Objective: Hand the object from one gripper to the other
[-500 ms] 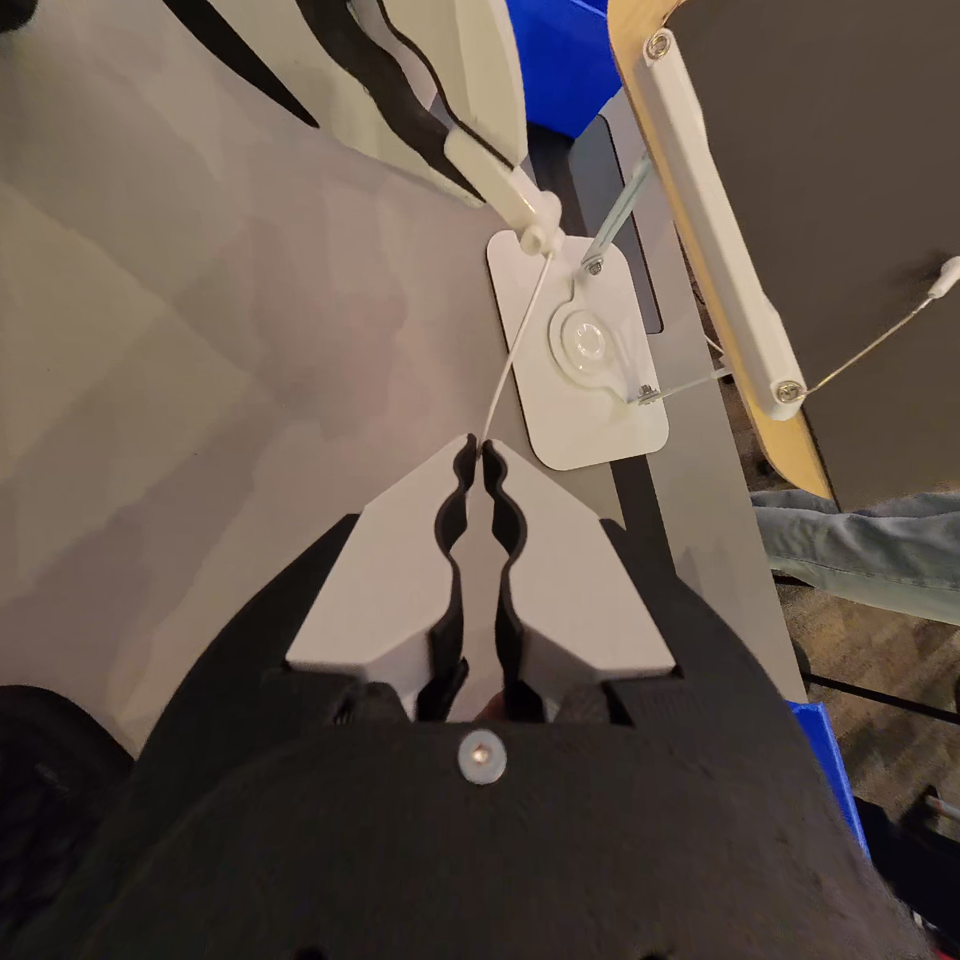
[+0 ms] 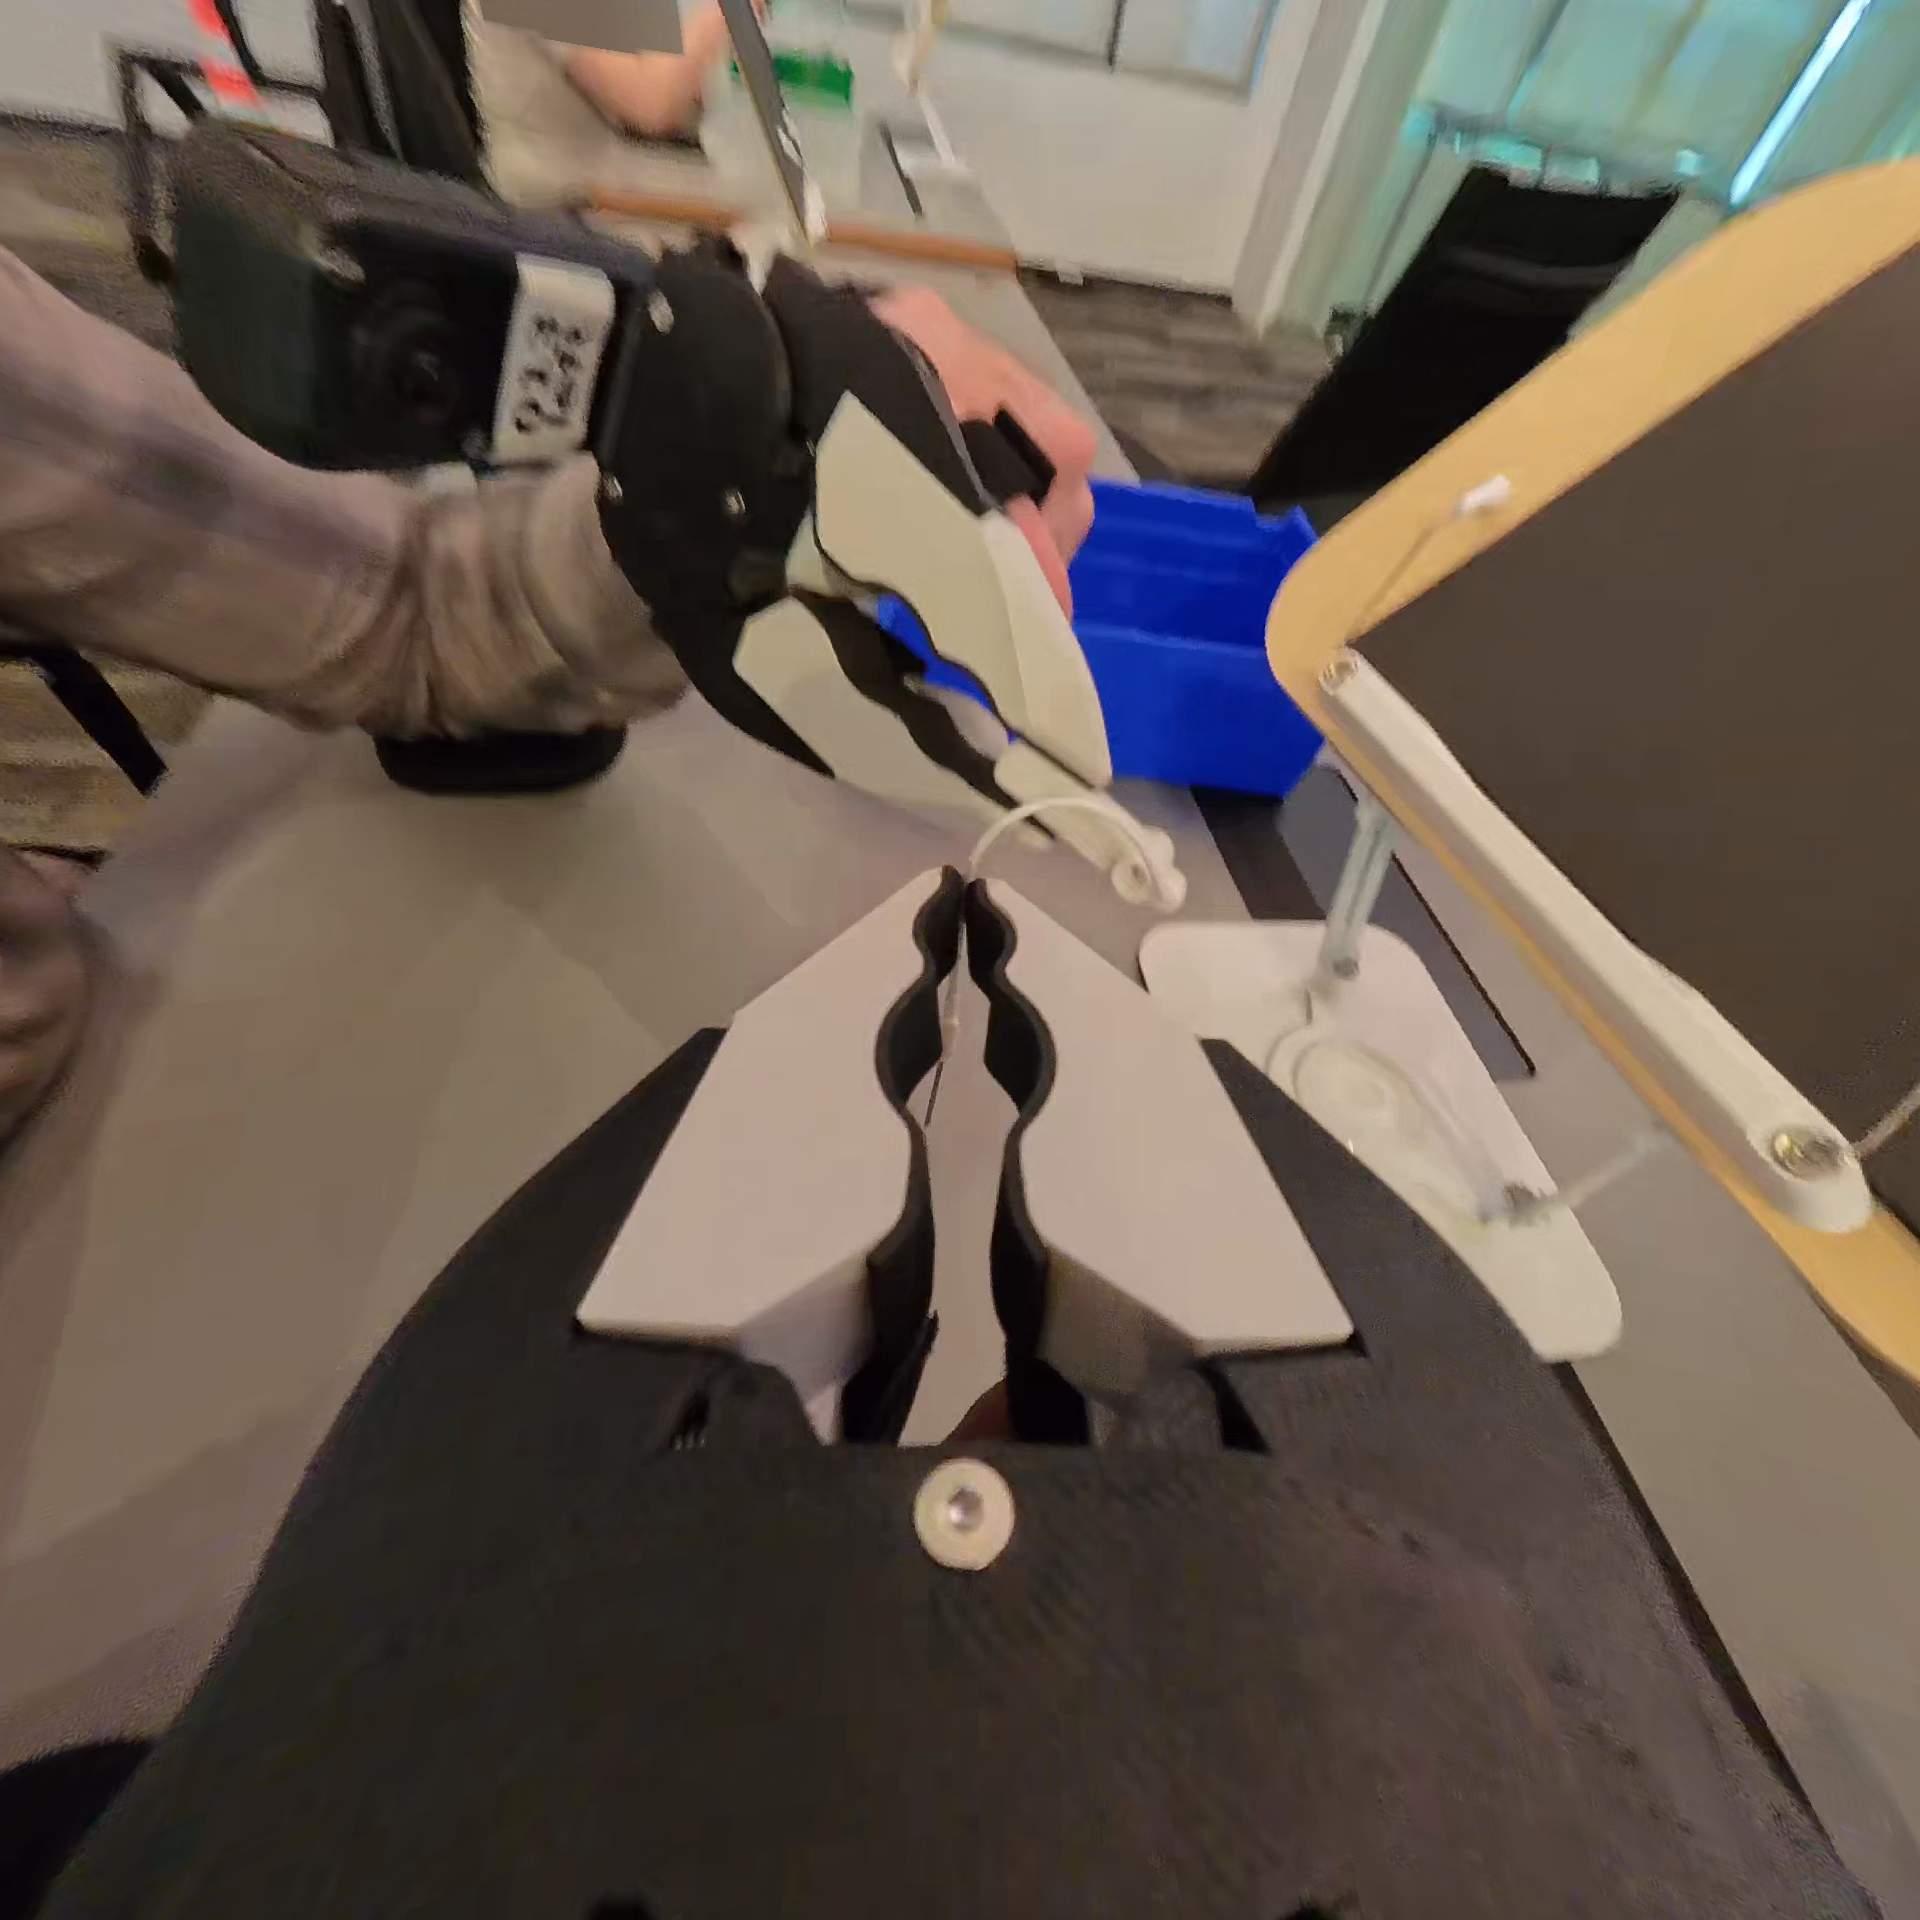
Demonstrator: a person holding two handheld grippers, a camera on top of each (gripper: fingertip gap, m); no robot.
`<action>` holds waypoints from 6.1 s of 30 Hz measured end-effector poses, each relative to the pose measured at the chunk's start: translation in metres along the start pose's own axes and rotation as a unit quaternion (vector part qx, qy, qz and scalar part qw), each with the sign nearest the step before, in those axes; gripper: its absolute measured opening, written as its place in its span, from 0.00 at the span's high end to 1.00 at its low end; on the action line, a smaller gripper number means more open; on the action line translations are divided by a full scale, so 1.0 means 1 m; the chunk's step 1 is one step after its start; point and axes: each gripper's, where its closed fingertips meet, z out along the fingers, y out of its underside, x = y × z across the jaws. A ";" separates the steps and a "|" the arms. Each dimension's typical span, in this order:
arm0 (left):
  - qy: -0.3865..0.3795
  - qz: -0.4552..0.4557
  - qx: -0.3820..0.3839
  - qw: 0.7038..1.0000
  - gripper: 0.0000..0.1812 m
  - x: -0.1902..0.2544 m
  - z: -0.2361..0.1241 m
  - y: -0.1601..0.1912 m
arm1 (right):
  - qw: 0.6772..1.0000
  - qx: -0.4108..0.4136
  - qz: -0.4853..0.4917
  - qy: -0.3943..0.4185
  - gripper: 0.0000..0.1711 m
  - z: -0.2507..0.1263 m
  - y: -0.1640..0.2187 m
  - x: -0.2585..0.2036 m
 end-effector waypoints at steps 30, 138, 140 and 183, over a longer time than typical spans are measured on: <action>0.105 -0.315 0.168 0.928 0.93 -0.002 0.005 -0.016 | 0.952 0.283 0.082 0.083 1.00 -0.028 -0.054 0.051; 0.161 -0.378 0.156 0.898 0.94 0.012 0.013 -0.015 | 0.879 -0.094 -0.387 0.261 1.00 -0.034 -0.021 0.040; 0.160 -0.374 0.154 0.900 0.93 0.013 0.013 -0.014 | 0.879 -0.097 -0.388 0.260 1.00 -0.035 -0.020 0.041; 0.155 -0.364 0.155 0.905 0.94 0.013 0.012 -0.017 | 0.872 -0.111 -0.408 0.245 1.00 -0.033 -0.022 0.031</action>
